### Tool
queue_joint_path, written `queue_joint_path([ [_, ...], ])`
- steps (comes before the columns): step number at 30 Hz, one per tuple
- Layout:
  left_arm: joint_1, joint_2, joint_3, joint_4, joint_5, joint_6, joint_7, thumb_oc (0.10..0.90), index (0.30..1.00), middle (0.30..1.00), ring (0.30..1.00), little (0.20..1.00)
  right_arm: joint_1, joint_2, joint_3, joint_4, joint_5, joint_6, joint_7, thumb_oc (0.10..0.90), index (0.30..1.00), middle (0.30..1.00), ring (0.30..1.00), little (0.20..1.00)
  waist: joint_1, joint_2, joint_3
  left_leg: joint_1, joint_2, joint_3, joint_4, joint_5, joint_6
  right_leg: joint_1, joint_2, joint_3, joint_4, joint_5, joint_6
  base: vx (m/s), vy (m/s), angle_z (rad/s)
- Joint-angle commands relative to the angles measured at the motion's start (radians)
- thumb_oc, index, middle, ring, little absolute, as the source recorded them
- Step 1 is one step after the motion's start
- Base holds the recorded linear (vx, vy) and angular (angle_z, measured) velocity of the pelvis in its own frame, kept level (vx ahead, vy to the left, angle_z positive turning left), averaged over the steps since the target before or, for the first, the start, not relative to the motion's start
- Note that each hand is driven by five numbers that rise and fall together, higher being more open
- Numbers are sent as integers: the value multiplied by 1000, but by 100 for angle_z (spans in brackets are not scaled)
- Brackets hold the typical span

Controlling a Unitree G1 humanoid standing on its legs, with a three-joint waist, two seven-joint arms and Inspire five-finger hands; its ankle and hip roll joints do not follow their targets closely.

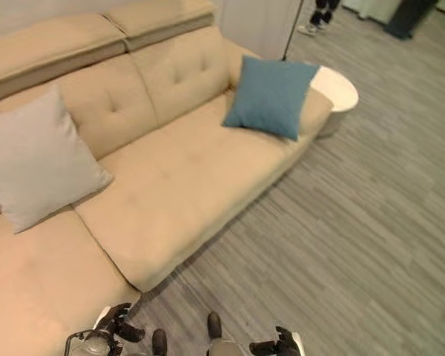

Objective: Pick up all the scattered cushions and arrange them neatly on the sofa.

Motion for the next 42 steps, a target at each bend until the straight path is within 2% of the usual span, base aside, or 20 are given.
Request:
queue_joint_path([
  [1, 5, 25, 49, 12, 11, -13, 12, 800, 900, 900, 900, 900, -5, -49, 12, -1, -32, -26, -31, 800, 900, 900, 900, 900, 48, -13, -46, -43, -1, -134, 55, -94, -41, 53, 20, -79, 23, -49, 52, 1, -82, -90],
  [4, 14, 23, 54, 19, 9, -8, 8, 800, 900, 900, 900, 900, -4, -50, 11, 0, -21, -23, -27, 800, 900, 900, 900, 900, 55, -17, -62, -30, 6, -116, 62, -99, -48, 75, 35, -64, -7, -53, 44, 56, -123, -54],
  [8, 17, 7, 45, 22, 5, -7, 4, 800, 900, 900, 900, 900, 0, -49, 4, -11, 2, -33, -29, 800, 900, 900, 900, 900, 41, -13, -65, -18, 22, -113, 112, -118, -70, 114, 63, -30, -50, -57, 26, 73, -156, -12],
  [10, 9, -5, 36, 19, 0, -6, 1, 800, 900, 900, 900, 900, 2, -52, -3, -14, 21, -38, -31, 800, 900, 900, 900, 900, 32, -17, -53, -43, 48, -102, 210, -140, -87, 135, 75, -23, -65, -68, 13, 20, -187, -11],
  [13, 0, -15, 31, 6, -23, -8, 3, 800, 900, 900, 900, 900, 3, -57, -3, -10, 31, -36, -30, 800, 900, 900, 900, 900, 37, -18, -26, -98, 81, -95, 390, -118, -101, 172, 95, -1, -74, -73, -9, 26, -121, -26],
  [14, 0, -15, 31, 6, -23, -8, 3, 800, 900, 900, 900, 900, 2, -57, -3, -10, 31, -36, -30, 800, 900, 900, 900, 900, 35, -20, -28, -101, 79, -96, 387, -114, -100, 168, 93, -2, -75, -71, -9, 59, -94, -29],
  [15, -11, -19, 14, -8, -34, -13, 10, 800, 900, 900, 900, 900, 1, -59, 6, -3, 28, -30, -32, 800, 900, 900, 900, 900, 52, -21, -13, -143, 52, -145, 448, -94, -93, 181, 104, 23, -78, -72, -17, 34, -63, -39],
  [16, -11, -18, 14, -8, -34, -13, 10, 800, 900, 900, 900, 900, 0, -59, 6, -3, 28, -30, -32, 800, 900, 900, 900, 900, 50, -23, -16, -145, 49, -146, 444, -89, -93, 177, 101, 21, -78, -71, -16, 79, -99, -29],
  [19, -26, -27, -20, -14, -13, -5, 16, 800, 900, 900, 900, 900, 5, -63, 13, 2, 28, -28, -37, 800, 900, 900, 900, 900, 61, -32, -18, -216, -16, -172, 362, -106, -79, 211, 109, 55, -101, -85, -7, 166, -66, -38],
  [22, -22, -33, -27, -9, -11, -6, 14, 800, 900, 900, 900, 900, 5, -65, 22, 6, 24, -24, -42, 800, 900, 900, 900, 900, 81, -12, -21, -247, -69, -189, 240, -20, -86, 236, 150, 94, -108, -92, -7, 181, -30, -37],
  [24, -17, -33, -14, -3, -21, -5, 9, 800, 900, 900, 900, 900, 4, -65, 24, 8, 23, -21, -40, 800, 900, 900, 900, 900, 94, 2, -31, -226, -74, -203, 172, -7, -85, 253, 177, 131, -105, -112, -13, 201, 10, -72],
  [28, -1, -29, 1, 5, -24, 7, 2, 800, 900, 900, 900, 900, 19, -64, 21, 15, 8, -14, -37, 800, 900, 900, 900, 900, 92, 10, -64, -156, -78, -221, 153, -20, -59, 275, 173, 149, -57, -156, -14, 225, 69, -79],
  [31, 2, -25, 9, -6, -32, 6, 1, 800, 900, 900, 900, 900, 31, -61, 21, 20, -10, -9, -29, 800, 900, 900, 900, 900, 103, 9, -82, -114, -77, -210, 138, -47, -29, 264, 160, 149, 43, -167, 7, 177, 90, -24],
  [32, -2, -22, 10, -12, -36, 7, 4, 800, 900, 900, 900, 900, 28, -60, 22, 20, -11, -6, -27, 800, 900, 900, 900, 900, 104, 10, -76, -100, -73, -206, 134, -53, -20, 226, 155, 149, 130, -152, 24, 99, 69, -58],
  [34, -8, -13, 9, -25, -42, 8, 5, 800, 900, 900, 900, 900, 18, -61, 24, 18, -16, 0, -22, 800, 900, 900, 900, 900, 86, 15, -56, -75, -65, -216, 131, -61, -1, 133, 143, 149, 284, -76, 81, 49, 41, -62],
  [35, -14, -9, 8, -22, -44, 7, 8, 800, 900, 900, 900, 900, 10, -61, 26, 14, -25, -1, -21, 800, 900, 900, 900, 900, 74, 29, -42, -63, -55, -217, 123, -67, 11, 61, 120, 115, 385, -43, 111, 58, 43, -19],
  [36, -16, -15, 4, -21, -52, 1, 19, 800, 900, 900, 900, 900, 22, -39, 42, 2, -43, -15, -30, 800, 900, 900, 900, 900, 69, 39, -38, -50, -51, -217, 111, -72, 15, 37, 102, 94, 400, -42, 108, 91, 40, 7],
  [38, -13, -18, 15, -25, -70, -1, 24, 800, 900, 900, 900, 900, 26, -25, 51, -16, -61, -11, -39, 800, 900, 900, 900, 900, 64, 54, -39, -22, -39, -215, 86, -86, 11, 23, 45, 44, 321, -82, 85, 152, -49, -9],
  [39, -11, -20, 12, -23, -59, -1, 10, 800, 900, 900, 900, 900, -13, -47, 48, -12, -70, -19, -62, 800, 900, 900, 900, 900, 74, 57, -41, -11, -34, -223, 76, -89, 7, 25, 27, 24, 268, -91, 68, 183, -152, -20],
  [42, -5, -36, 21, -3, -46, -1, 14, 800, 900, 900, 900, 900, -10, -51, 52, -19, -79, -17, -33, 800, 900, 900, 900, 900, 46, 51, -40, 31, -29, -235, 41, -104, -10, -45, 24, 73, 96, -30, 67, 216, -176, -25],
])
